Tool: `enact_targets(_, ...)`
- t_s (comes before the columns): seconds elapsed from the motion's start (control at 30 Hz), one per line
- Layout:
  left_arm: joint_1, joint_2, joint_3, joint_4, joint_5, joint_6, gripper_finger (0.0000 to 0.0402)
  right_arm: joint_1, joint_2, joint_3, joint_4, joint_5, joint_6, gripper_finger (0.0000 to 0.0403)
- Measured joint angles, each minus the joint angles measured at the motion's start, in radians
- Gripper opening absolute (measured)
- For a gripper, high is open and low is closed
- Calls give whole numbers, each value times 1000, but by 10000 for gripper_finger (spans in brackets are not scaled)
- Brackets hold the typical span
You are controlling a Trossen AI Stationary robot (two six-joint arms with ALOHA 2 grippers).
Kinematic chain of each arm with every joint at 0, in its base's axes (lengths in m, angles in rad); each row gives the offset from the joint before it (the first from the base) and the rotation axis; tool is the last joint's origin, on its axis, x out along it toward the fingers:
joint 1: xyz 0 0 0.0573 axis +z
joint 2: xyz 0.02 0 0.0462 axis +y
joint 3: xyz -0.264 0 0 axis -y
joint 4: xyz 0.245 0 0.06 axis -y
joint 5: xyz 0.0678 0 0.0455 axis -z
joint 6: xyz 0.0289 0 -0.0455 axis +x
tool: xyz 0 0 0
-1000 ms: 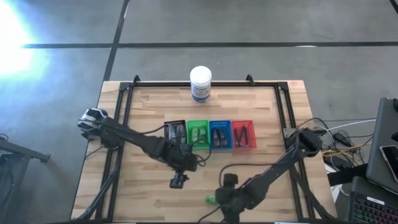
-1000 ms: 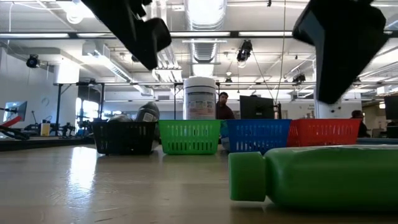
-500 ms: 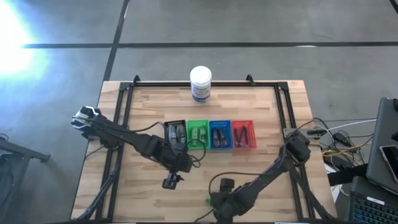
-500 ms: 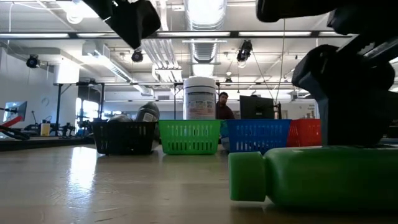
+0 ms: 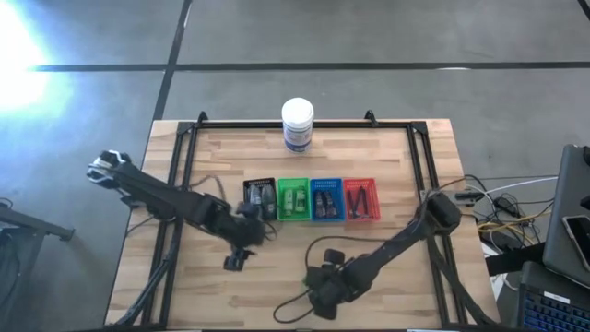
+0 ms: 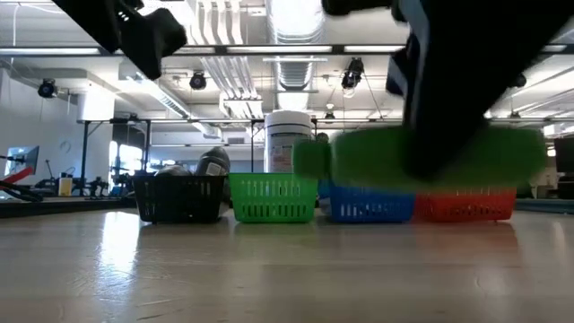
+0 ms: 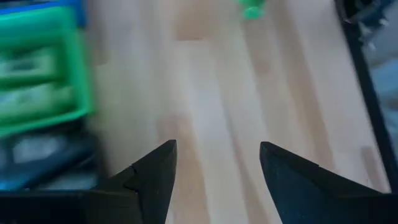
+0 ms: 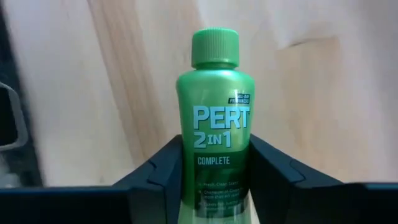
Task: Pick & Place Travel size toiletries
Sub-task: Put the green shampoo into the green bin
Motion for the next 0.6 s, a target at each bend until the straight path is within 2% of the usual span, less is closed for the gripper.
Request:
enact_targets(0.13,0,-160,-137,64,-100,-121,234,-44,-80,-2,-36,44,50,133)
enact_targets(0.3,1,-334,-287,180,-172,-233,234,-183,-202,-12,-46,151,158,144)
enact_targets(0.47,1,-441,-377,236,-193,-242,234,-381,-249,-50,-27,144,318,144)
enact_targets(0.6,0,-494,-412,237,-196,-246,234,-492,-220,-60,20,70,355,155)
